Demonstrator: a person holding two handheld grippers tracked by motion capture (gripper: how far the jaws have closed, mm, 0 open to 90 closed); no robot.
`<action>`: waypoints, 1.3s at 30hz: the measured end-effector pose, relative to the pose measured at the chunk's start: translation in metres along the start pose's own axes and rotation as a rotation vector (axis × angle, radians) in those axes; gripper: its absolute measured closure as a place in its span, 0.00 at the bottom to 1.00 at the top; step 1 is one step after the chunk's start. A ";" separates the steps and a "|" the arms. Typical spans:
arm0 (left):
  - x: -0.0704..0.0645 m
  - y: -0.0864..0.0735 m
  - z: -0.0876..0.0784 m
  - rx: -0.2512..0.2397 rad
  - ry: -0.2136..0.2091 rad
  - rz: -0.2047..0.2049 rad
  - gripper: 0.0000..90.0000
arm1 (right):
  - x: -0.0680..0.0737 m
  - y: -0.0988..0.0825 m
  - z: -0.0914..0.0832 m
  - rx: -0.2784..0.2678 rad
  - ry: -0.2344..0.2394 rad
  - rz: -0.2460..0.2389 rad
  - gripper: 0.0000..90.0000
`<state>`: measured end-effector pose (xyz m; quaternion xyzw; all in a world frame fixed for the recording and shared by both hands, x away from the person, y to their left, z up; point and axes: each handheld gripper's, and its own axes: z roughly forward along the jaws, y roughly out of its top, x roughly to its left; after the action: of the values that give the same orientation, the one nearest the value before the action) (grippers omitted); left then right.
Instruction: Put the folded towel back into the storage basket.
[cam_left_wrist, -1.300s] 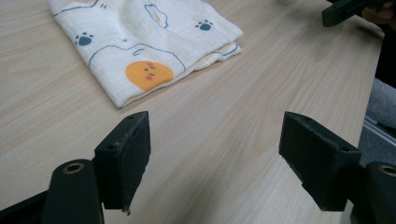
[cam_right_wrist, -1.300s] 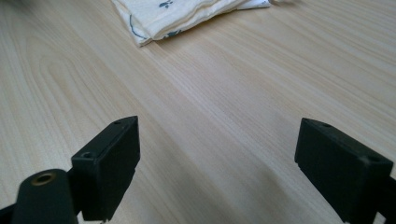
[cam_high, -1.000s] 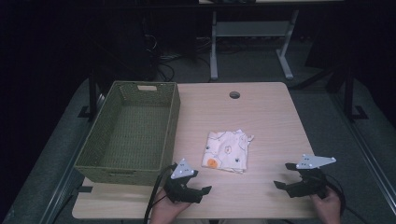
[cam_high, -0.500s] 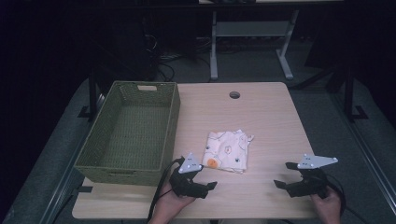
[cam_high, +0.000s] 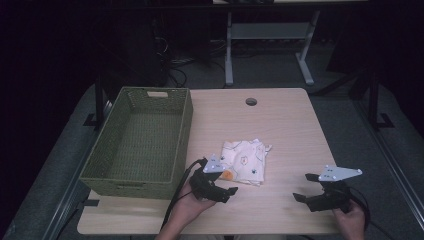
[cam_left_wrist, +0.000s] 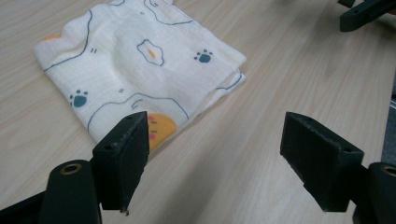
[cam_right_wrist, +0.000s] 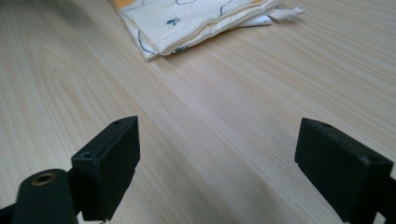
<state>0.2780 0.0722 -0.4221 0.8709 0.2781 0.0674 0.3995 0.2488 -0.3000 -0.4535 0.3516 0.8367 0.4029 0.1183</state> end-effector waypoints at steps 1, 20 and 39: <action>0.000 0.000 0.000 0.000 0.000 0.000 0.27 | 0.000 0.000 0.000 0.000 0.000 0.000 0.15; 0.007 0.033 0.037 0.070 0.009 0.014 0.27 | 0.000 0.001 0.001 0.000 0.005 -0.003 0.15; 0.039 0.061 0.077 0.158 0.067 -0.020 0.29 | -0.003 0.001 -0.001 -0.015 0.007 0.003 0.15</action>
<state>0.3636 0.0104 -0.4330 0.8942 0.3046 0.0703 0.3206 0.2511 -0.3018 -0.4524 0.3505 0.8335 0.4108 0.1174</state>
